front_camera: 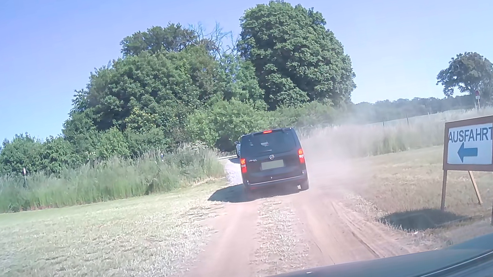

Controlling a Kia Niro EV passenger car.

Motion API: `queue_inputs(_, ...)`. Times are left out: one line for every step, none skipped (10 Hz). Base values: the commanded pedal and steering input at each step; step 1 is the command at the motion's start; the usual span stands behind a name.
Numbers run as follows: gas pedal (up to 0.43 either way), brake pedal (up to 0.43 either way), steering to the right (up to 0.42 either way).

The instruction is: Follow the waypoints while adhering to traffic rules and regulations

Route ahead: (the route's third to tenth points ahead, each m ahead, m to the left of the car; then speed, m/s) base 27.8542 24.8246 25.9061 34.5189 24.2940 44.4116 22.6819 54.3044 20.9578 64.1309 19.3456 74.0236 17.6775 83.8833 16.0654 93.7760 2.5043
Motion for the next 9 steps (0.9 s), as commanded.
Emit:
queue_inputs(0.0, 0.006, 0.004)
queue_inputs(0.0, 0.061, 0.003)
queue_inputs(0.0, 0.104, 0.004)
queue_inputs(0.0, 0.152, 0.005)
queue_inputs(0.0, 0.171, 0.004)
queue_inputs(0.0, 0.183, 0.003)
queue_inputs(0.0, 0.195, 0.002)
queue_inputs(0.0, 0.195, 0.003)
queue_inputs(0.0, 0.213, 0.005)
